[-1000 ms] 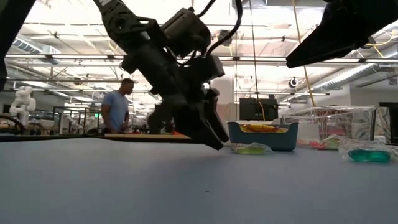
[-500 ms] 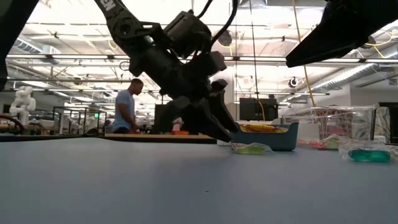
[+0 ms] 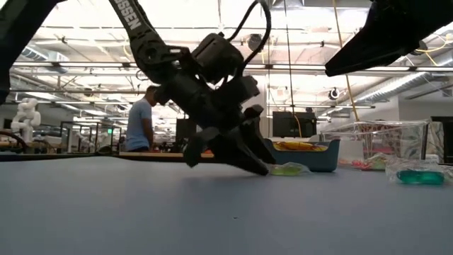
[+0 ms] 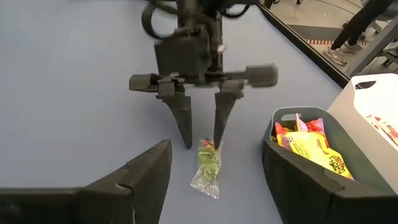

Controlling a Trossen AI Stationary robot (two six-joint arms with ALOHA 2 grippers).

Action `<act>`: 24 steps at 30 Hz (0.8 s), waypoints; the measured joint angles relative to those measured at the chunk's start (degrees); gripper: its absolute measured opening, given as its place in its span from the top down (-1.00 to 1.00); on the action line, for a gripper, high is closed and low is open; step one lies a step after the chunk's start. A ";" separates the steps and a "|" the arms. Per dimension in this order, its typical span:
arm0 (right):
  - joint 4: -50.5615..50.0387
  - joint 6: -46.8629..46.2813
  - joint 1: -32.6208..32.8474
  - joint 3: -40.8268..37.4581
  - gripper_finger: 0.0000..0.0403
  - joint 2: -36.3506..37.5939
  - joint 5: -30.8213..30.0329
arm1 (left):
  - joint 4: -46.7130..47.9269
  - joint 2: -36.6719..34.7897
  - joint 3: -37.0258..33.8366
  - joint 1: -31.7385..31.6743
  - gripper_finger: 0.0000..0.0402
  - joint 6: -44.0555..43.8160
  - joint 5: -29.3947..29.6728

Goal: Sort candy
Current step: Put the top left green candy into the transparent bin

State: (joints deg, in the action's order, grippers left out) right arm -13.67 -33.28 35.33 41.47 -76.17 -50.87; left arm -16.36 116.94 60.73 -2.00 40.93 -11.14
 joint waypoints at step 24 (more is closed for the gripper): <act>0.17 0.21 0.00 0.04 -0.19 0.01 -0.02 | -1.95 0.10 -0.19 1.68 0.94 -7.85 1.72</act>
State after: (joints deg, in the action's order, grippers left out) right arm -13.50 -33.07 35.33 41.52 -76.16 -50.89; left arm -18.31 117.04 60.54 -0.32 33.08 -9.42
